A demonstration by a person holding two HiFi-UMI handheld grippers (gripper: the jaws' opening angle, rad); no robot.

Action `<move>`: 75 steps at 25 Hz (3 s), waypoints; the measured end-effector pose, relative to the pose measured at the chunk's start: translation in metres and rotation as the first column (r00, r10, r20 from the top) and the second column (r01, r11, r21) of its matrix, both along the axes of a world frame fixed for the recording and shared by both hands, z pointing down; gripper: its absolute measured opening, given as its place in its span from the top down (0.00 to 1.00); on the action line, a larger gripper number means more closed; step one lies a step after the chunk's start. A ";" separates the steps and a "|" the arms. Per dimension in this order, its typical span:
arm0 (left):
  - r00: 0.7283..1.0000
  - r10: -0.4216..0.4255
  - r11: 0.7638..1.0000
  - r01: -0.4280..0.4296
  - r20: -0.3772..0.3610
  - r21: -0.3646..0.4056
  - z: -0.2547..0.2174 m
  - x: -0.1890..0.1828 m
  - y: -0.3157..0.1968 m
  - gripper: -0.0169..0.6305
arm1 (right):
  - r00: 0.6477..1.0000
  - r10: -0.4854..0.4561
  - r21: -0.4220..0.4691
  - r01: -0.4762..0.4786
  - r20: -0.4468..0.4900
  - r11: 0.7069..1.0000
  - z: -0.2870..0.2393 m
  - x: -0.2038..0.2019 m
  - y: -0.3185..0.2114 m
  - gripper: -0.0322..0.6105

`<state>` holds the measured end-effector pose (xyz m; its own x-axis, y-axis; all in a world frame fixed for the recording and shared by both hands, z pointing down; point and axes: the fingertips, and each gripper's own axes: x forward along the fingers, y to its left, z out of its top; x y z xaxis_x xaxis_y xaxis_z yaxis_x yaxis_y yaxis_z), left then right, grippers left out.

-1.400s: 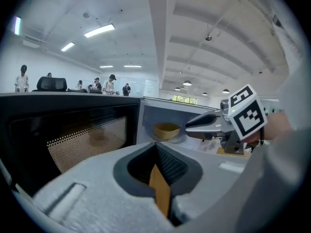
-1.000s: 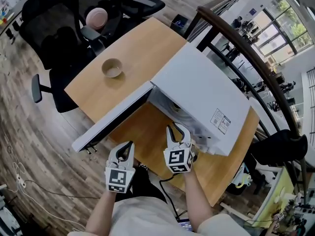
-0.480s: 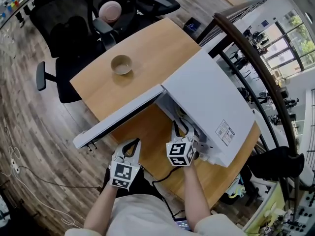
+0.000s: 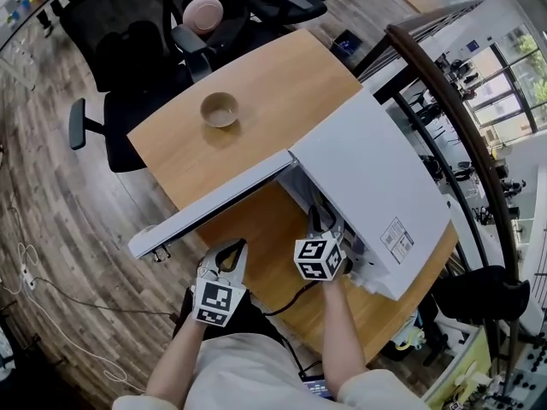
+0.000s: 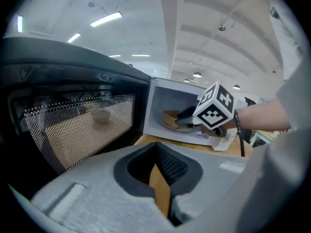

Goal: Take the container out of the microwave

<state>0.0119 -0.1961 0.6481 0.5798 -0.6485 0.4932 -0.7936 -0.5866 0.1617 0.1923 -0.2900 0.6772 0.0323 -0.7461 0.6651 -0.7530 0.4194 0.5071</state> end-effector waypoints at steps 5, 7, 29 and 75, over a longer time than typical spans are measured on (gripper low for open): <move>1.000 0.001 1.000 -0.001 0.009 -0.010 0.001 -0.002 0.003 0.97 | 0.998 -0.011 -0.024 0.010 -0.057 1.000 0.008 0.003 -0.007 0.73; 1.000 0.001 1.000 -0.001 0.013 -0.011 0.002 -0.003 0.003 0.97 | 0.997 -0.013 -0.037 0.010 -0.075 0.999 0.011 0.004 -0.010 0.72; 0.999 -0.026 0.999 0.026 0.023 -0.019 0.000 -0.013 -0.004 0.97 | 0.980 -0.082 -0.260 0.032 -0.184 0.965 0.039 0.009 -0.022 0.72; 1.000 0.020 1.000 -0.020 -0.023 -0.021 -0.004 -0.004 -0.004 0.97 | 0.995 -0.066 -0.157 0.053 -0.076 0.986 -0.003 -0.014 0.000 0.89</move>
<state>0.0078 -0.2001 0.6443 0.6037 -0.6260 0.4936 -0.7778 -0.5984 0.1924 0.1784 -0.2896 0.6745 0.0494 -0.6370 0.7693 -0.6833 0.5402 0.4912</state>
